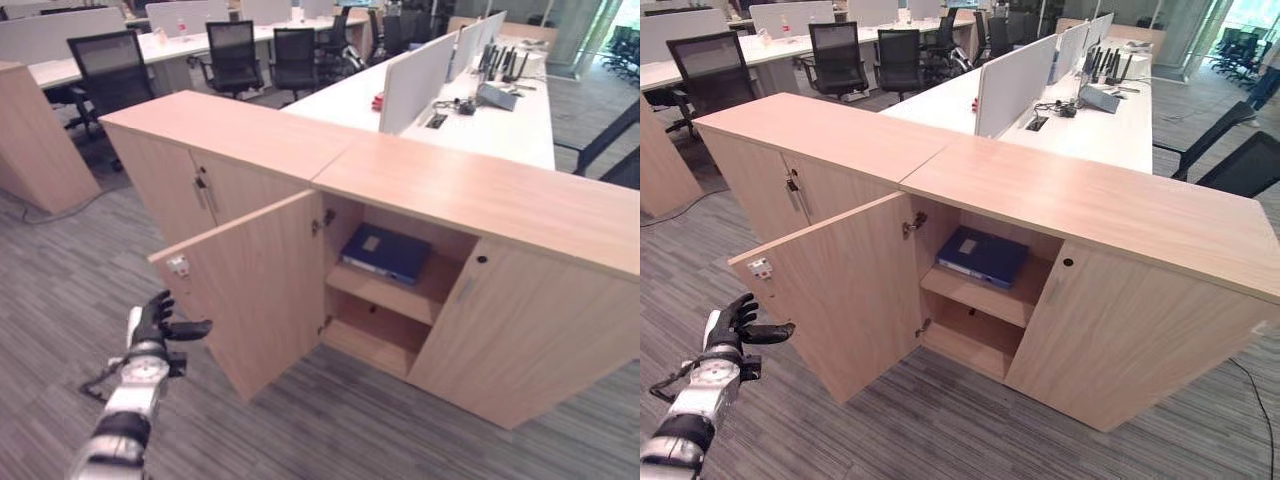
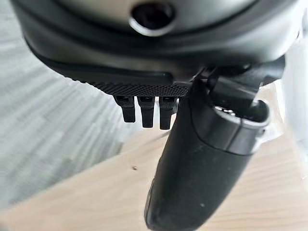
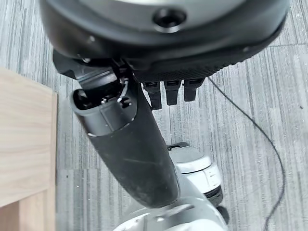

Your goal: Put the empty folder in the office cabinet

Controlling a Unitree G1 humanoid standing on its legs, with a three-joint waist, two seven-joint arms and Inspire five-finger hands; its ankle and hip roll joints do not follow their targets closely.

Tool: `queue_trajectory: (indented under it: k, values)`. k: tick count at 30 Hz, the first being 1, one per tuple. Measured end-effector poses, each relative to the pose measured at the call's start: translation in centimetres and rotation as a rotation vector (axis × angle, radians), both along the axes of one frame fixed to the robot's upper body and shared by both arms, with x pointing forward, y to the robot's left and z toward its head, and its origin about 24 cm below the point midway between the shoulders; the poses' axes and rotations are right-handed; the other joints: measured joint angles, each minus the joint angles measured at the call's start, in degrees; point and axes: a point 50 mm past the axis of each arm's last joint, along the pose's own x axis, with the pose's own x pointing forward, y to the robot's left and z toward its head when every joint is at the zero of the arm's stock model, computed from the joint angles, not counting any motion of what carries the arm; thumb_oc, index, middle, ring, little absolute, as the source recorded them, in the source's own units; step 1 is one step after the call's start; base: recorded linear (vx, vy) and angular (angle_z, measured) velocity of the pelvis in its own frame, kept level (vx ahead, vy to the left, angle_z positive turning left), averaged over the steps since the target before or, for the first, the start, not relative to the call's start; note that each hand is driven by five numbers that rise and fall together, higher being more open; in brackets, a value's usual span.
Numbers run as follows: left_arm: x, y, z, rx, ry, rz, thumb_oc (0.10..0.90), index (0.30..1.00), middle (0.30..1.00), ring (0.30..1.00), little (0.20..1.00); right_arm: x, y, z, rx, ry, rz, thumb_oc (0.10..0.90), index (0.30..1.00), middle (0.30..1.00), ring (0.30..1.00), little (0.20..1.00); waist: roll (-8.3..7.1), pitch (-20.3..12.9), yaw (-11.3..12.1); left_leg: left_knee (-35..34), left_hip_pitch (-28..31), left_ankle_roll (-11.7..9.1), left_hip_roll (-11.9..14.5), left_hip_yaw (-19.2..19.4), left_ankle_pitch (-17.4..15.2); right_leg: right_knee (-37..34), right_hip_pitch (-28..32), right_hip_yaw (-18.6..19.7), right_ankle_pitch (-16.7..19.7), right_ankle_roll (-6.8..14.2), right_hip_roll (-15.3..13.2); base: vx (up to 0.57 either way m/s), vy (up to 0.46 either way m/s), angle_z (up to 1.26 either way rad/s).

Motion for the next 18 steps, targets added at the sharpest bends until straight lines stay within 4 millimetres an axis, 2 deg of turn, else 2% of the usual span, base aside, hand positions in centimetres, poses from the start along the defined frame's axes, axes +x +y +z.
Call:
queue_trajectory:
  k: [5, 6, 7, 10, 12, 13, 16, 17, 18]
  values:
    - [0.5, 0.7, 0.7, -0.026, 0.009, 0.05, 0.8, 0.9, 0.9, 0.9, 0.9, 0.2, 0.0, 0.0, 0.0, -0.016, -0.027, 0.8, 0.9, 0.9, 0.9, 0.9, -1.05, -0.78, -0.97, 0.0, -0.17, 0.16, -0.07, 0.93, 0.04, 0.01, -0.64, 0.96, 0.25, -0.1, -0.09, -0.02, 0.0, -0.11]
    - [0.7, 0.2, 0.5, -0.032, 0.011, 0.035, 0.8, 0.9, 0.9, 0.9, 0.9, -0.1, 0.0, 0.0, 0.0, -0.011, -0.03, 0.8, 0.9, 0.9, 0.9, 0.9, -1.17, -0.73, -0.81, 0.03, -0.16, 0.32, -0.11, 1.11, 0.15, 0.06, -0.7, 1.06, 0.5, -0.01, -0.02, -0.06, -0.003, -0.05]
    - [0.8, -0.2, 0.9, -0.02, -0.019, 0.017, 0.8, 0.9, 0.9, 0.9, 0.9, -0.3, 0.0, 0.0, 0.0, -0.008, -0.037, 0.8, 0.9, 0.9, 0.9, 0.9, -1.22, -0.68, 0.34, 0.01, -0.55, 0.5, -0.17, 1.38, 0.27, 0.14, -1.19, 1.24, 0.74, 0.25, -0.21, 0.0, 0.003, -0.06]
    - [1.2, -2.5, 0.5, -0.062, -0.064, -0.062, 0.8, 0.9, 0.9, 0.9, 0.9, -1.6, 0.4, -0.1, 0.011, 0.03, -0.061, 0.8, 0.9, 0.9, 0.9, 0.9, -1.66, -0.57, 2.42, 0.03, -1.17, 0.53, -0.36, 1.28, 0.36, 0.1, -1.7, 1.07, 0.93, 0.4, -0.37, 0.0, -0.001, 0.06]
    - [0.9, -3.7, 0.2, -0.094, -0.092, -0.091, 0.8, 0.9, 0.9, 0.9, 0.9, -1.9, 0.7, -0.1, 0.017, 0.033, -0.075, 0.8, 0.9, 0.9, 0.9, 0.9, -1.93, -0.51, 3.31, 0.01, -1.22, 0.55, -0.59, 1.09, 0.35, 0.02, -1.57, 0.82, 0.88, 0.45, -0.65, 0.0, -0.006, 0.1]
    - [0.7, -4.9, -0.3, -0.123, -0.1, -0.129, 0.8, 0.9, 0.9, 0.9, 0.9, -2.0, 0.9, -0.2, 0.023, 0.031, -0.09, 0.8, 0.9, 0.9, 0.9, 0.9, -2.04, -0.46, 4.0, 0.01, -1.36, 0.57, -0.77, 1.07, 0.35, 0.03, -1.48, 0.44, 0.82, 0.44, -0.95, -0.01, -0.007, 0.18]
    - [0.1, -7.4, -1.0, -0.182, -0.13, -0.197, 0.8, 0.9, 0.9, 0.9, 0.9, -1.9, 1.1, -0.2, 0.025, 0.023, -0.111, 0.8, 0.9, 0.9, 0.9, 0.9, -1.96, -0.28, 4.18, 0.01, -2.25, 0.85, -1.32, 0.76, 0.59, 0.04, -1.47, -0.72, 0.83, 0.57, -1.76, 0.0, -0.005, 0.31]
    - [-0.3, -9.0, -1.3, -0.232, -0.145, -0.239, 0.8, 0.9, 0.9, 0.9, 0.9, -1.4, 1.3, -0.3, 0.029, 0.008, -0.121, 0.8, 0.9, 0.9, 0.9, 0.9, -2.01, 0.05, 4.77, 0.01, -2.43, 1.0, -1.58, 0.79, 0.67, 0.19, -1.48, -0.9, 0.85, 0.64, -2.12, 0.0, -0.003, 0.18]
    - [-0.8, -9.7, -1.5, -0.257, -0.151, -0.257, 0.8, 0.9, 0.9, 0.9, 0.9, -1.1, 1.4, -0.3, 0.032, 0.003, -0.122, 0.8, 0.9, 0.9, 0.9, 0.9, -1.74, 0.3, 5.11, 0.01, -2.44, 1.08, -1.66, 0.87, 0.63, 0.19, -1.55, -0.87, 0.89, 0.7, -2.25, 0.0, -0.01, 0.11]
